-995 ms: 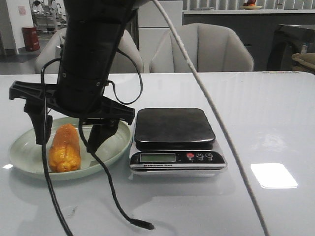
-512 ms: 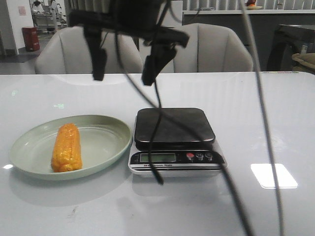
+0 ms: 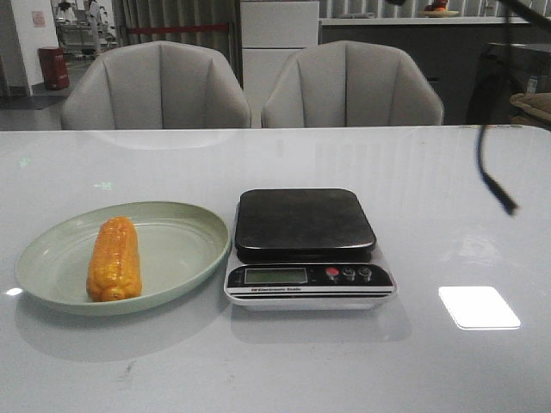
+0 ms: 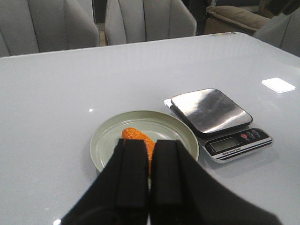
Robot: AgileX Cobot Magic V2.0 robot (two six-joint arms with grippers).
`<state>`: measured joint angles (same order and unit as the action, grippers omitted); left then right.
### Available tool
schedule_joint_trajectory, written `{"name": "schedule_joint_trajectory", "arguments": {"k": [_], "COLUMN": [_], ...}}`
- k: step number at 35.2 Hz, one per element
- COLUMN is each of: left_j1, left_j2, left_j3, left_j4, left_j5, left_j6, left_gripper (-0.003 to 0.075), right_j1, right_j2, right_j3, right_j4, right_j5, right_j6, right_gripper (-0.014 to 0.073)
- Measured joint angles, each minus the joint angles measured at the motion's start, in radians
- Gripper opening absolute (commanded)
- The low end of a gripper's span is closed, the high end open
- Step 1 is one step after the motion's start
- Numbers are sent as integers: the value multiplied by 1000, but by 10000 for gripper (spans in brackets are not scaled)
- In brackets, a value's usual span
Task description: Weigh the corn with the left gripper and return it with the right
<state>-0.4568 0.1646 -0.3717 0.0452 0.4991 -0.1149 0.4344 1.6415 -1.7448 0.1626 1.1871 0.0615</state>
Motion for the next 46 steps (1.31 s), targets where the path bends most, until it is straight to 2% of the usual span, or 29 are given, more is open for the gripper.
{"name": "schedule_joint_trajectory", "arguments": {"k": [17,32,42,46], "left_j1": [0,0,0,0], "left_j2": [0,0,0,0], "left_j3": [0,0,0,0], "left_j4": [0,0,0,0], "left_j5": [0,0,0,0], "left_j6": [0,0,0,0], "left_gripper": [114,114,114,114], "right_j1": [-2,-2,-2,-2], "right_j2": [-532,-1039,-1411,-1477], "right_j3": [659,1064,1328,1420], "right_j4": [4,-25,-25,-25], "right_j5": [-310,-531,-795,-860], "right_j6": [-25,-25,-25,-25], "right_gripper": [605,605,605,605]}}
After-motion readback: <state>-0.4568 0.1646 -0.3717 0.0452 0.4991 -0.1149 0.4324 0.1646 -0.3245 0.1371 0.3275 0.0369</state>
